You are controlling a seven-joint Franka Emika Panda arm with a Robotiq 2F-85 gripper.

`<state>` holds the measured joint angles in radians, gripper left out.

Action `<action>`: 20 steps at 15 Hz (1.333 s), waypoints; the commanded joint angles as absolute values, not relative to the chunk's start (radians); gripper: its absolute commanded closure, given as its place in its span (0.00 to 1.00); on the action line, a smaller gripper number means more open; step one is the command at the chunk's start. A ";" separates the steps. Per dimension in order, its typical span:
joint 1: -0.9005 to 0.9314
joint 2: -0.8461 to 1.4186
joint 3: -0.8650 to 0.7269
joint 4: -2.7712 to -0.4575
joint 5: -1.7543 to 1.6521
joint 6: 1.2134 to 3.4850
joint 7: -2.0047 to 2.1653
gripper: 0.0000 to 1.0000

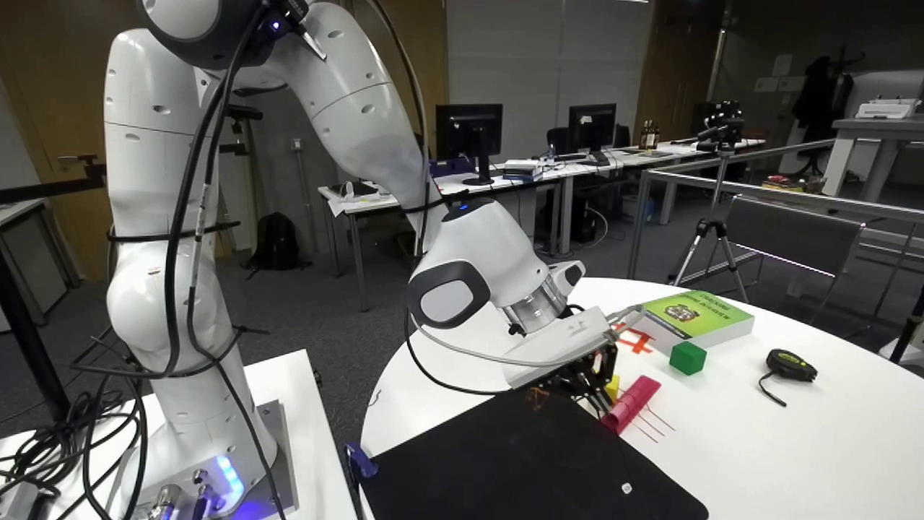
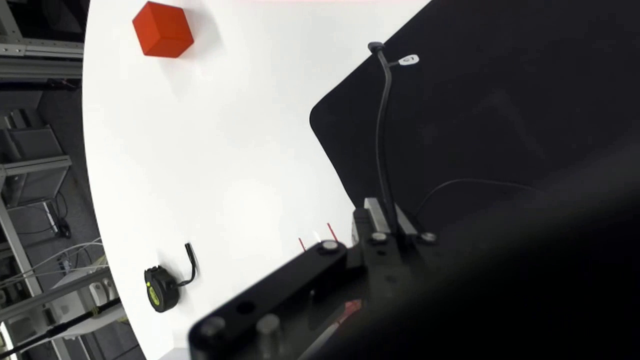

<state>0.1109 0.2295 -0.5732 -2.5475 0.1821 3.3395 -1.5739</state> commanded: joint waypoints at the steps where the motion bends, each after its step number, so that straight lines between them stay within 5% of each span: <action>1: 0.067 0.245 -0.566 -2.512 0.169 3.336 -1.574 0.99; 17: -0.150 0.382 -0.469 -2.380 -0.062 3.361 -1.371 0.99; 18: -0.150 0.391 -0.473 -2.376 -0.074 3.365 -1.348 0.72; 20: -0.157 0.398 -0.467 -2.370 -0.103 3.363 -1.313 0.64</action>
<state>-0.1350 0.3756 -0.4755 -2.3956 -0.0467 3.3409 -1.3769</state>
